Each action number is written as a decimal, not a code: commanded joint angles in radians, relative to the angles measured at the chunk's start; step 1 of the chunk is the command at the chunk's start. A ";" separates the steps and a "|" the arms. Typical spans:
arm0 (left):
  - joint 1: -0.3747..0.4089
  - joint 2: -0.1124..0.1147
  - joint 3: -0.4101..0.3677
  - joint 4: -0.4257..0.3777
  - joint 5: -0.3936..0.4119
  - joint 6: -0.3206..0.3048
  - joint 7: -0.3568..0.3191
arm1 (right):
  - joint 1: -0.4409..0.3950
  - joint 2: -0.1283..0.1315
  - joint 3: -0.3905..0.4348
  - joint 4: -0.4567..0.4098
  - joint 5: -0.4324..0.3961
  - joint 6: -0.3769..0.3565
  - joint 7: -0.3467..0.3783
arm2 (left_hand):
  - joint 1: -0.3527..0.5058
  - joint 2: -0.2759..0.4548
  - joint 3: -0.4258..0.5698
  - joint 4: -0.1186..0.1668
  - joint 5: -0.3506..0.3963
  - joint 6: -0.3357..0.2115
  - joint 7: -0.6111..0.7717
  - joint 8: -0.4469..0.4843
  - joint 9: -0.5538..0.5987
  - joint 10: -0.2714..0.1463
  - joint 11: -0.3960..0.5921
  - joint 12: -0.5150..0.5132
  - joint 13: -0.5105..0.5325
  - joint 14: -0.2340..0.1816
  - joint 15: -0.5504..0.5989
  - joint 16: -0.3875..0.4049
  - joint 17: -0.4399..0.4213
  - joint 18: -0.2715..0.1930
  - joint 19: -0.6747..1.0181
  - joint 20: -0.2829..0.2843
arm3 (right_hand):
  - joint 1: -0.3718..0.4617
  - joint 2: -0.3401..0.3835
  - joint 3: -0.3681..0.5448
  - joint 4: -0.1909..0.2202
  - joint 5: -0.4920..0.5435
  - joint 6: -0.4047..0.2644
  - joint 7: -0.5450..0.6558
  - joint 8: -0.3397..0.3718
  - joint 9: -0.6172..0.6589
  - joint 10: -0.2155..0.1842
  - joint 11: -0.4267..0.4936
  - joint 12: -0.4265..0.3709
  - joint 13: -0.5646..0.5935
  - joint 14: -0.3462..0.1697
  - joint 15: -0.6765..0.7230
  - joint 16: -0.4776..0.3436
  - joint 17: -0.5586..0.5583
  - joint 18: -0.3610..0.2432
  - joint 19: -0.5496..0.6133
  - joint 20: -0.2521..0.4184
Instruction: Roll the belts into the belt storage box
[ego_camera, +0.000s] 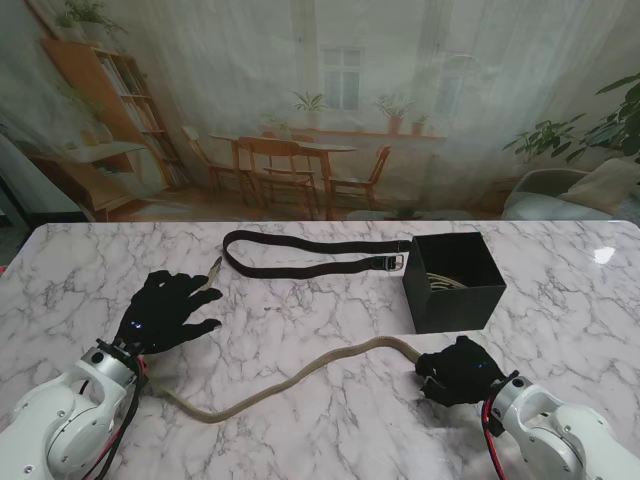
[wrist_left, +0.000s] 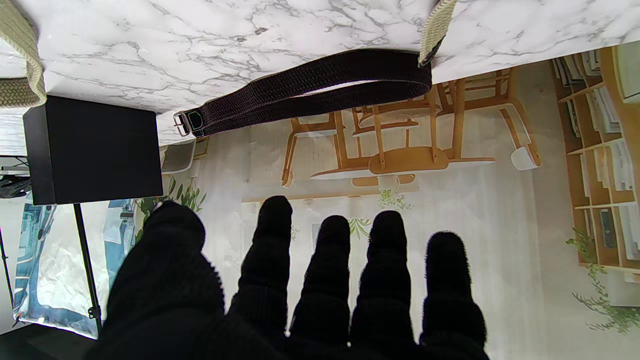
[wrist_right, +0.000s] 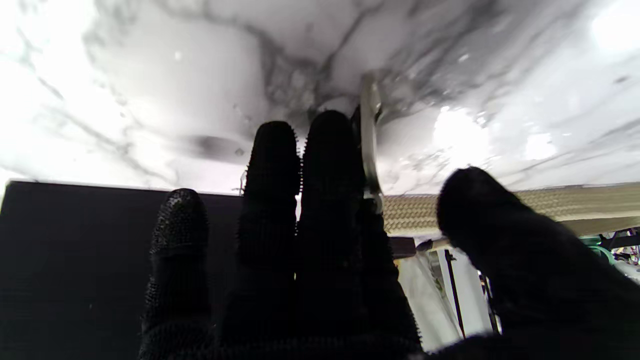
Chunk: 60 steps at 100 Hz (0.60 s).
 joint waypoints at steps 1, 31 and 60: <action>0.001 -0.002 0.002 -0.001 -0.002 -0.001 -0.014 | -0.026 0.005 0.011 -0.022 -0.009 -0.004 0.015 | 0.029 0.047 -0.018 -0.015 -0.027 0.023 -0.011 0.003 -0.022 0.003 0.015 0.007 -0.002 0.006 0.015 0.006 -0.019 0.029 0.016 0.008 | -0.042 0.015 0.015 0.033 -0.051 0.070 -0.021 0.028 -0.037 0.007 -0.061 -0.023 -0.044 -0.040 -0.057 -0.028 -0.039 0.018 -0.020 0.005; 0.001 -0.002 0.002 0.000 -0.003 0.000 -0.016 | -0.077 0.015 0.068 -0.138 0.024 -0.001 0.224 | 0.030 0.047 -0.019 -0.016 -0.028 0.023 -0.012 0.003 -0.022 0.004 0.014 0.007 -0.003 0.007 0.014 0.006 -0.019 0.029 0.014 0.007 | 0.089 -0.097 0.293 0.156 -0.245 0.117 -0.142 0.099 -0.256 -0.062 -0.172 -0.150 -0.182 -0.098 -0.150 -0.104 -0.086 -0.014 -0.091 0.033; 0.001 -0.002 0.001 -0.001 -0.005 0.001 -0.019 | -0.091 0.023 0.075 -0.180 -0.048 0.021 0.293 | 0.034 0.046 -0.018 -0.015 -0.026 0.025 -0.012 0.003 -0.022 0.004 0.014 0.007 -0.003 0.008 0.015 0.006 -0.018 0.030 0.013 0.006 | 0.305 -0.070 0.276 0.112 -0.413 0.045 -0.203 0.193 -0.420 -0.199 -0.186 -0.183 -0.244 -0.148 -0.181 -0.139 -0.099 -0.052 -0.127 0.035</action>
